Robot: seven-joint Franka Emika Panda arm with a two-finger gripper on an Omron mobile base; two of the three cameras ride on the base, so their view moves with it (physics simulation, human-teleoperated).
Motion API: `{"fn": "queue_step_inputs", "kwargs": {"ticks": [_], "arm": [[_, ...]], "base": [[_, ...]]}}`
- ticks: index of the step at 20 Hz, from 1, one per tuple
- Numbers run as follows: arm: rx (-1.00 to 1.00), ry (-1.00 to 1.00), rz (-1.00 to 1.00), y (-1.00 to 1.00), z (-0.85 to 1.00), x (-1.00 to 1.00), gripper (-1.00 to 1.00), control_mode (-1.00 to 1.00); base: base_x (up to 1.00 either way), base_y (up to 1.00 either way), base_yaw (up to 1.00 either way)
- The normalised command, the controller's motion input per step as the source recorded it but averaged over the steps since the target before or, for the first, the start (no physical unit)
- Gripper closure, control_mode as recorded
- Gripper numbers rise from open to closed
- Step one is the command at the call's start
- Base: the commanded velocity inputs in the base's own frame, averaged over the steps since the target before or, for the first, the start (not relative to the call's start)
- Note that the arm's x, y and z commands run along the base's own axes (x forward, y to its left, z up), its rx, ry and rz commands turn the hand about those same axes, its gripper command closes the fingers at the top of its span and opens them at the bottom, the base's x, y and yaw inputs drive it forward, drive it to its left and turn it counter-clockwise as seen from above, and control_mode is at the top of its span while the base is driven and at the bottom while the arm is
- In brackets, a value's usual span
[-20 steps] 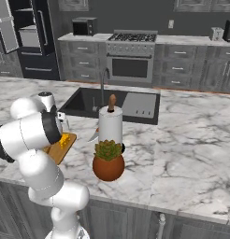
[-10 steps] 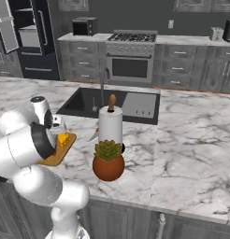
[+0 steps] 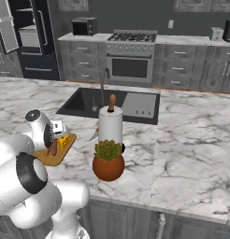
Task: Retrieve the sausage and cheese from the fridge and place them on the cutting board on the counter.
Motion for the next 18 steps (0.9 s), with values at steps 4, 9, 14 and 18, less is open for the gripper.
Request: {"fn": "queue_step_inputs", "kwargs": {"ticks": [4, 9, 14, 18], "arm": [[0.03, -0.11, 0.0, -0.19, 1.0, -0.07, -1.0, -1.0], [0.23, 0.0, 0.0, -0.36, 1.0, -0.16, -1.0, -1.0], [0.19, 0.0, 0.0, -0.29, 1.0, -0.88, -1.0, -1.0], [0.07, 0.0, -0.1, -0.16, 1.0, -1.0, -1.0, -1.0]], "base": [[0.0, 0.0, 0.0], [0.0, 0.0, 0.0], [0.0, 0.0, 0.0], [0.0, 0.0, 0.0]]}}
